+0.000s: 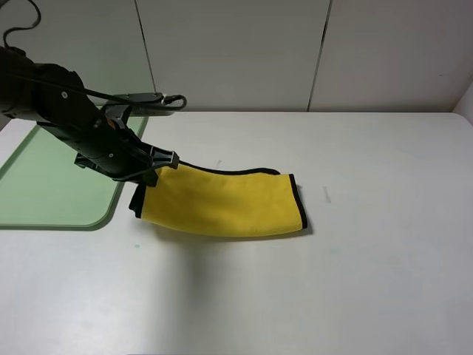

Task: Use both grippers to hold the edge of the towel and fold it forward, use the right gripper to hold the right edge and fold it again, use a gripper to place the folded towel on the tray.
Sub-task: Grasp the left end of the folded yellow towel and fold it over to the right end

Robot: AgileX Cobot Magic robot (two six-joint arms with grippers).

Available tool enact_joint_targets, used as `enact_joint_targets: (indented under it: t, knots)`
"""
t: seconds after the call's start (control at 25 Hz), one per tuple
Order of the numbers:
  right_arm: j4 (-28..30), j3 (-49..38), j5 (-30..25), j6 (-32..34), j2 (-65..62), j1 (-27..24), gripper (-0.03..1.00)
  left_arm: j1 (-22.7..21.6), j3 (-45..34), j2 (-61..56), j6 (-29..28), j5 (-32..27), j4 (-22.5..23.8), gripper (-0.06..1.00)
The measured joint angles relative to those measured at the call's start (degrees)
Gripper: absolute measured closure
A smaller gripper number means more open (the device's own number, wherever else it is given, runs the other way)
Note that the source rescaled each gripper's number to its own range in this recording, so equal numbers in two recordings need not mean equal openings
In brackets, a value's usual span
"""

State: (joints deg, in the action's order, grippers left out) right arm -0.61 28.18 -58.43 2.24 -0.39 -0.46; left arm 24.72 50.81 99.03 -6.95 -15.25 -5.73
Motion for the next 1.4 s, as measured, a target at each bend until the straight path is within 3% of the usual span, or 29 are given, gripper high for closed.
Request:
enact_joint_targets:
  t: [0.8,1.4]
  knots:
    - [0.0,0.0,0.0,0.0,0.0,0.0,-0.03,-0.7,-0.3,-0.5,0.0,-1.0,0.7,0.92]
    - [-0.1,0.0,0.0,0.0,0.0,0.0,-0.03,-0.7,-0.3,8.5,0.0,1.0,0.8,0.92]
